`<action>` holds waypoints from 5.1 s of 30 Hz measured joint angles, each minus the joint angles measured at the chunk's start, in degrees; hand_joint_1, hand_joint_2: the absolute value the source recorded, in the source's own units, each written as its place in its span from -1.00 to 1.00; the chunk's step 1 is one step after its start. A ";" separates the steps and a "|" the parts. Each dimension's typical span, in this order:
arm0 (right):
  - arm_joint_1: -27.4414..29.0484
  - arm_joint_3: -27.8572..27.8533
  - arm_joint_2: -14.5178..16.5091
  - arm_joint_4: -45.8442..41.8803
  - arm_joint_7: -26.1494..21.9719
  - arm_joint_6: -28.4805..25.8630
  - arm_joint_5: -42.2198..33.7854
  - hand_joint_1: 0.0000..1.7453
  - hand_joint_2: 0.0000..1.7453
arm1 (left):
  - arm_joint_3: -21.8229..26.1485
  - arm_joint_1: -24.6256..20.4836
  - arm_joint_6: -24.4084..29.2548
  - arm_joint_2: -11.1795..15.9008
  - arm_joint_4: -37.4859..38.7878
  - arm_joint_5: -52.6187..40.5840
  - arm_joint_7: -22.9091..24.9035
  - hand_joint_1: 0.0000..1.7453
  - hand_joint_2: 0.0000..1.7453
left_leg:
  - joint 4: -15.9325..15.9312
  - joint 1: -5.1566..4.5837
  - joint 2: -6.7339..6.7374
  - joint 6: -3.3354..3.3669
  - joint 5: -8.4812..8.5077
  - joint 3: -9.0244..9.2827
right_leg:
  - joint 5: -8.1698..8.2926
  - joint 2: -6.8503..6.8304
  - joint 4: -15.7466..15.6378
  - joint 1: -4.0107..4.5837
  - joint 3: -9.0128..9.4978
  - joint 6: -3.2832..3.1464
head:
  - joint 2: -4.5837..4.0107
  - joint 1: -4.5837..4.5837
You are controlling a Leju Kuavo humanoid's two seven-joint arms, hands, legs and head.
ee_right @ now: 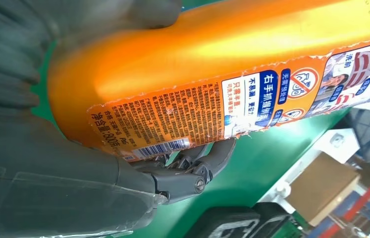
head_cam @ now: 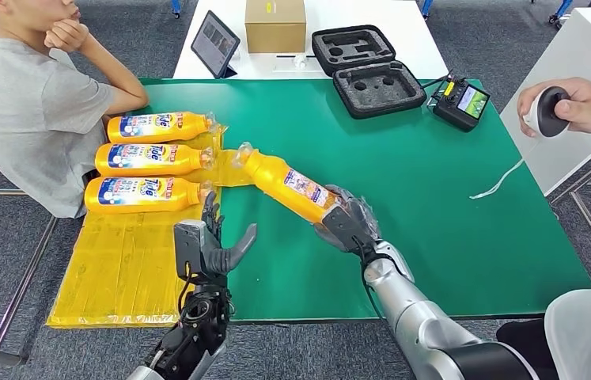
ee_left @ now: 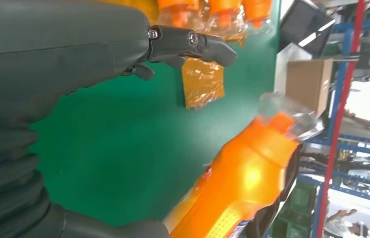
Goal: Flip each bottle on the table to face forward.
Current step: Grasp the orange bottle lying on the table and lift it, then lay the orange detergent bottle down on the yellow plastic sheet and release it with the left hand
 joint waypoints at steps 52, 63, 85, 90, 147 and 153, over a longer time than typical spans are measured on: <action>1.44 16.51 3.32 -2.13 -0.02 -1.42 -9.19 1.00 1.00 | -2.54 -9.08 -12.32 -2.15 10.91 16.90 8.72 -1.00 1.00 | 0.00 0.00 0.00 0.01 0.01 -0.01 | 0.00 0.00 0.01 0.00 -0.01 0.00 | 0.00 0.01; 1.70 18.17 3.91 -2.53 -0.02 -1.34 -10.62 1.00 1.00 | -2.43 -9.72 -11.59 -2.46 10.92 17.90 7.46 -1.00 1.00 | 0.00 0.00 0.00 0.01 0.01 -0.01 | 0.00 0.00 0.01 0.00 0.00 0.00 | 0.00 0.01; 3.36 22.21 4.40 -3.16 -0.04 -2.35 -13.95 1.00 1.00 | -1.56 -10.25 -8.54 -2.62 10.92 19.04 4.38 -1.00 1.00 | 0.00 0.00 0.00 0.01 0.01 -0.01 | 0.00 0.00 0.01 0.00 -0.01 0.00 | 0.00 -0.01; 3.37 22.94 4.40 -3.16 -0.04 -2.78 -14.69 1.00 1.00 | -1.48 -10.34 -9.11 -2.62 10.93 19.05 4.63 0.71 1.00 | 0.00 0.00 0.00 0.01 0.01 -0.01 | 0.00 0.00 0.01 0.00 -0.01 0.00 | 0.00 0.00; 7.06 29.41 4.52 -2.46 -0.04 -7.99 -19.16 -1.00 1.00 | -1.15 -6.12 -0.15 -0.08 -5.59 1.17 0.38 1.00 1.00 | -0.01 0.00 -0.01 0.00 0.01 -0.04 | 0.00 -0.01 0.01 0.00 -0.03 0.00 | 0.00 0.00; 7.77 29.86 4.20 -2.75 -0.04 -7.46 -21.27 -1.00 1.00 | 1.06 -3.34 10.90 0.83 -15.44 -19.96 -0.09 1.00 1.00 | -0.01 0.00 0.00 0.01 0.01 -0.05 | -0.01 -0.01 0.01 0.00 -0.03 -0.01 | 0.00 0.00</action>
